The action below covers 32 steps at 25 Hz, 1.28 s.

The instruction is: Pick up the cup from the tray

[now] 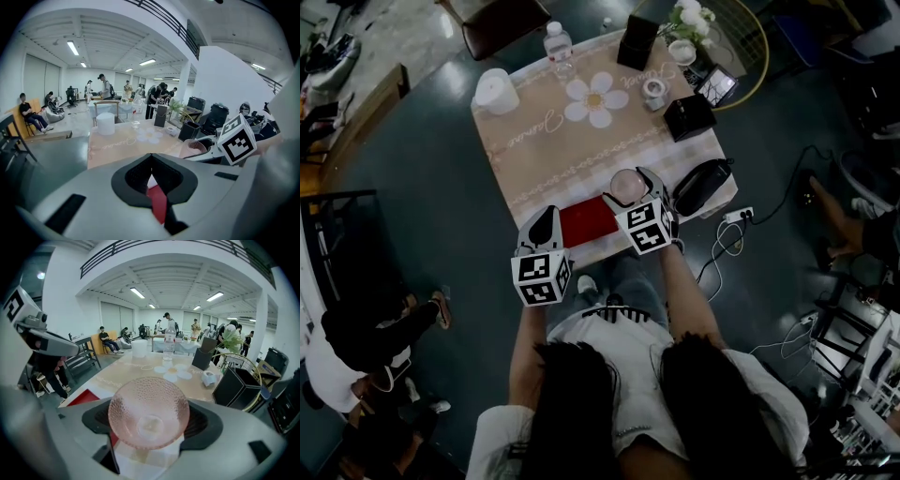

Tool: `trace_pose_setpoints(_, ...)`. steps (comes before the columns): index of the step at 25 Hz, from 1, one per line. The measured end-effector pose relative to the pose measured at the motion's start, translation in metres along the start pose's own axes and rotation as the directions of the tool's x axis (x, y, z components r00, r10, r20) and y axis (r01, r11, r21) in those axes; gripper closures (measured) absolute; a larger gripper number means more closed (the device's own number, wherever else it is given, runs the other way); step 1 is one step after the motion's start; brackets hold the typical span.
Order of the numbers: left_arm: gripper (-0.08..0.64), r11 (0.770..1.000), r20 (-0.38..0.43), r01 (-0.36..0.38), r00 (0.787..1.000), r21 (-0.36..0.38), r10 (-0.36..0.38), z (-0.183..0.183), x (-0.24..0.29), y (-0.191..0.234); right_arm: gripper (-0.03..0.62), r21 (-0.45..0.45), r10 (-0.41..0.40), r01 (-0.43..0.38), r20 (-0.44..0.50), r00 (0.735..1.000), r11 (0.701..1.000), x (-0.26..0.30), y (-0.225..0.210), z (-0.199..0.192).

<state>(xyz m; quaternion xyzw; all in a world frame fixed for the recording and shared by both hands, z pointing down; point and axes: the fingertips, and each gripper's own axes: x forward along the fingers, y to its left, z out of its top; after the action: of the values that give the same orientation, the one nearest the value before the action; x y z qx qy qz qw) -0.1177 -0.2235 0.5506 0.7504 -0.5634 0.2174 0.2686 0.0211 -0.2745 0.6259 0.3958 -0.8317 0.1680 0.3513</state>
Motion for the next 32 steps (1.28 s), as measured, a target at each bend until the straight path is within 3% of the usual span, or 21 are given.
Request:
trace_pose_setpoints(7,0.552,1.000,-0.032,-0.001,0.999,-0.005,0.001,-0.010,0.012,-0.009,0.186,0.007,-0.044,0.044,-0.020,0.999,0.999,0.005,-0.033,-0.014)
trace_pose_setpoints(17,0.553,1.000,-0.048,-0.009,0.999,-0.017,0.009,-0.014,0.024,-0.014,0.186,0.052,-0.035,0.037,-0.045,0.998,0.998,0.011,-0.045,-0.040)
trace_pose_setpoints(32,0.553,1.000,-0.032,0.029,0.999,-0.007,-0.029,-0.007,0.030,-0.028,0.183,0.038,-0.028,0.027,0.032,0.999,0.999,-0.013,-0.045,-0.014)
